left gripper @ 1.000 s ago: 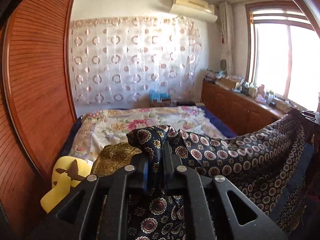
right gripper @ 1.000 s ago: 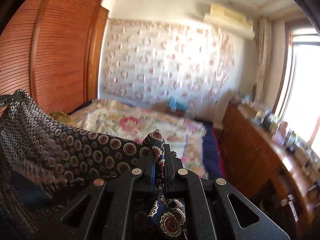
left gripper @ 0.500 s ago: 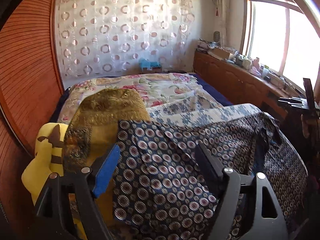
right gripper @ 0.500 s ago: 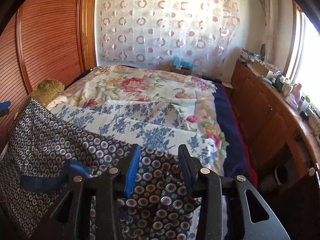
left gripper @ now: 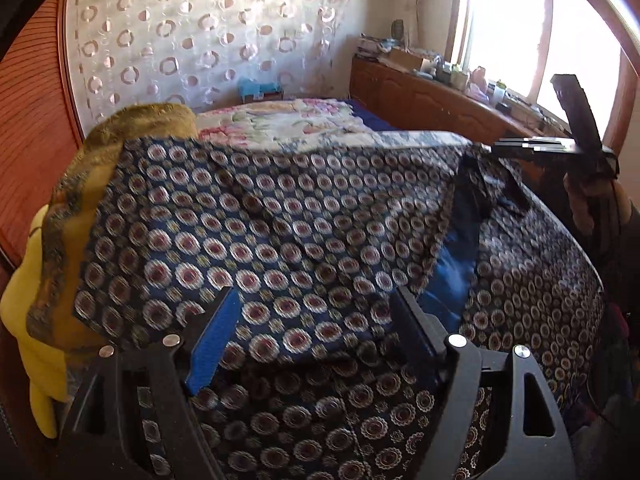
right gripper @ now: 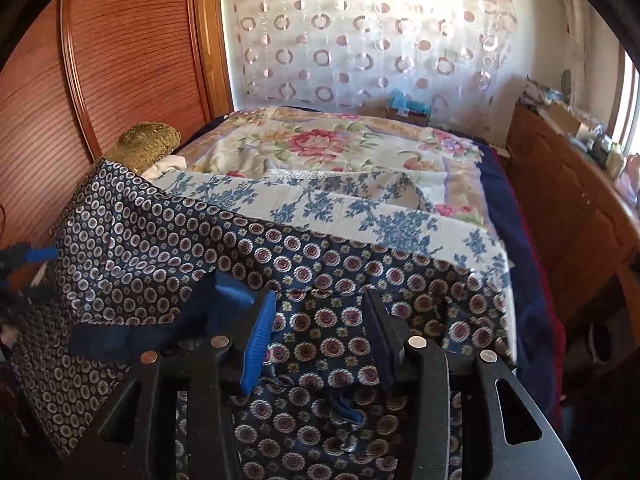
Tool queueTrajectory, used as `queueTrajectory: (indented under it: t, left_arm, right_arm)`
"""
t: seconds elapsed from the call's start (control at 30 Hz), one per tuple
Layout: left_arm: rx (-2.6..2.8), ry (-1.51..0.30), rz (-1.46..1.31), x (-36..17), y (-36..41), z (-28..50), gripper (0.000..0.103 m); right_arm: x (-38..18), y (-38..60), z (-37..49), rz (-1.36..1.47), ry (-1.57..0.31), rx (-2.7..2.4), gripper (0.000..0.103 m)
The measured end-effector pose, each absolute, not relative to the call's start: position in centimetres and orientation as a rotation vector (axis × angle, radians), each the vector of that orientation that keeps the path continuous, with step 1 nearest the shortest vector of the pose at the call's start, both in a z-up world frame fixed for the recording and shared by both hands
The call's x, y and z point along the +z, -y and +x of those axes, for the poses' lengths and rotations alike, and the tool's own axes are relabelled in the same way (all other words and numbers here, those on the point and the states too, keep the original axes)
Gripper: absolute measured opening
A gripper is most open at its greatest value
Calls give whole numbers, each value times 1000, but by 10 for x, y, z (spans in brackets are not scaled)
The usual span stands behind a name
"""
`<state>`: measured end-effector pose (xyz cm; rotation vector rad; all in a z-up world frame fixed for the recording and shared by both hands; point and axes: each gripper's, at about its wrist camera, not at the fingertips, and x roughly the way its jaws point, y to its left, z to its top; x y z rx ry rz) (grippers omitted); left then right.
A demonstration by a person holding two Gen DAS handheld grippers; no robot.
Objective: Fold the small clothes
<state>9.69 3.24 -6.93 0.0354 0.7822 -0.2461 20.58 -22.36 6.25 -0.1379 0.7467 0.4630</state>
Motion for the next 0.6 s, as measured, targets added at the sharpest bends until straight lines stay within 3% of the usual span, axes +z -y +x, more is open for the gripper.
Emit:
queueTrajectory:
  t: [0.33,0.6]
  left_arm:
    - [-217,-879,34,-101,-29,107,78]
    - [-200,-887,96,-102,-21,106,84]
  right_arm:
    - [49,201,209,-119,-767,552,46]
    - [27,196,221,-143,-809,514,46]
